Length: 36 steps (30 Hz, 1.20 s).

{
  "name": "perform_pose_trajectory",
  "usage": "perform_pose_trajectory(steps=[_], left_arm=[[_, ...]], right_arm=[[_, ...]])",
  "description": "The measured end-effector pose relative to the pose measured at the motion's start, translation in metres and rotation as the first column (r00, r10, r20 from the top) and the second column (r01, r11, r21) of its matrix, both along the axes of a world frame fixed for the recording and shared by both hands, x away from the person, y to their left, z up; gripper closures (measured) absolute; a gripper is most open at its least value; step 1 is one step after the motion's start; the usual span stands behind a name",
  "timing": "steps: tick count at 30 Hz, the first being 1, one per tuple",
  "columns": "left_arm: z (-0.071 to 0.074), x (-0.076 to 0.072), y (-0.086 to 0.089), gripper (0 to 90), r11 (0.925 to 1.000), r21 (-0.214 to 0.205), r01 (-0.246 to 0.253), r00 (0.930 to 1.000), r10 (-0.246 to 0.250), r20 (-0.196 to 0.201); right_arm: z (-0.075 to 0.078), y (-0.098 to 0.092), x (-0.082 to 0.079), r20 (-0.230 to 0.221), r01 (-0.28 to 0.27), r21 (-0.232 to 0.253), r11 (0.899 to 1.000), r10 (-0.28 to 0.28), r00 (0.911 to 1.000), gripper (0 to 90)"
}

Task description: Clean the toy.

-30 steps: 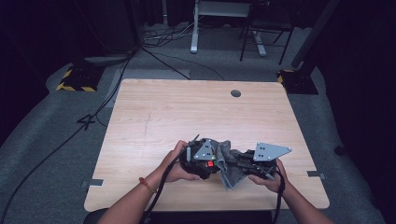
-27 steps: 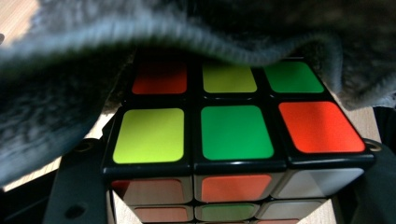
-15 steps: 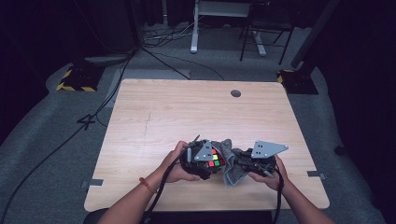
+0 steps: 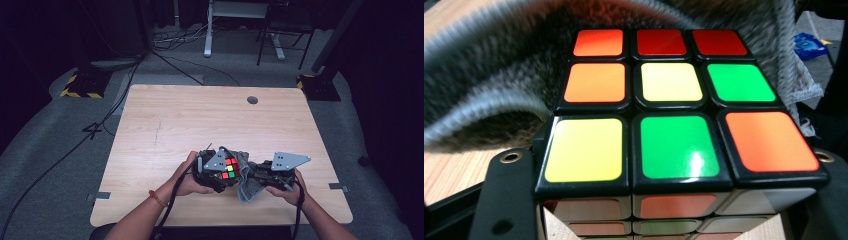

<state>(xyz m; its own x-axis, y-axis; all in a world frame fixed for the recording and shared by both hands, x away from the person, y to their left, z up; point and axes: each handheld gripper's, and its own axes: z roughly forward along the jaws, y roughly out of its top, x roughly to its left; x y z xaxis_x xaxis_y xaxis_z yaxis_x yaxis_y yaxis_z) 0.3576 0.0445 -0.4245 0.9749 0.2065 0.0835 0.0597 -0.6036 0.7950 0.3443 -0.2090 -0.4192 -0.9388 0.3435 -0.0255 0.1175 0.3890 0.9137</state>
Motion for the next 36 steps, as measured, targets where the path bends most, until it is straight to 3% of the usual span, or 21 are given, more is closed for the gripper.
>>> perform_pose_trajectory(steps=[6, 12, 14, 18, 20, 26, 31, 34, 36], left_arm=[[-0.002, 0.001, -0.001, 31.8, 1.0, 0.002, 0.001, 0.9999, -0.001, -0.01], [-0.004, 0.0, -0.005, 31.9, 0.999, 0.038, -0.022, 0.9996, 0.022, 0.018], [-0.005, 0.002, -0.004, 31.9, 0.9995, 0.029, -0.01, 0.9999, 0.011, -0.008], [-0.009, 0.008, 0.0, 32.9, 0.9991, -0.03, 0.031, 0.9952, -0.033, -0.092], [-0.008, 0.008, 0.001, 33.2, 0.9982, -0.039, 0.046, 0.9945, -0.049, -0.092], [-0.01, 0.004, -0.007, 32.6, 0.997, 0.077, -0.01, 0.9997, 0.012, -0.023], [-0.012, 0.002, -0.011, 32.6, 0.9926, 0.118, -0.028, 0.9996, 0.028, 0.001], [-0.011, 0.002, -0.007, 33.0, 0.997, 0.074, -0.024, 0.9997, 0.024, -0.002], [-0.007, 0.003, -0.002, 33.2, 0.9995, 0.025, -0.02, 0.9997, 0.02, -0.01]], right_arm=[[0.001, -0.002, 0.0, -0.011, -0.013, 0.042, 0.999, 0.013, 0.9999, 79.5], [0.003, 0.0, -0.006, 0.032, 0.02, 0.019, 1.0, -0.02, 0.9993, 79.8], [0.003, 0.0, -0.007, 0.035, 0.018, 0.018, 1.0, -0.019, 0.9992, 79.9], [0.0, -0.002, -0.004, 0.014, 0.009, 0.032, 0.999, -0.01, 0.9999, 79.8], [-0.002, -0.002, -0.002, 0.008, 0.018, 0.024, 1.0, -0.018, 0.9998, 79.8], [-0.002, -0.001, -0.003, 0.017, 0.011, 0.015, 1.0, -0.011, 0.9998, 80.2], [-0.003, 0.001, -0.005, 0.013, -0.006, 0.025, 1.0, 0.006, 0.9999, 80.4], [-0.002, 0.002, -0.005, 0.016, -0.005, 0.028, 1.0, 0.005, 0.9999, 80.3], [-0.001, 0.001, -0.004, 0.017, 0.025, 0.018, 1.0, -0.025, 0.9995, 80.3]])
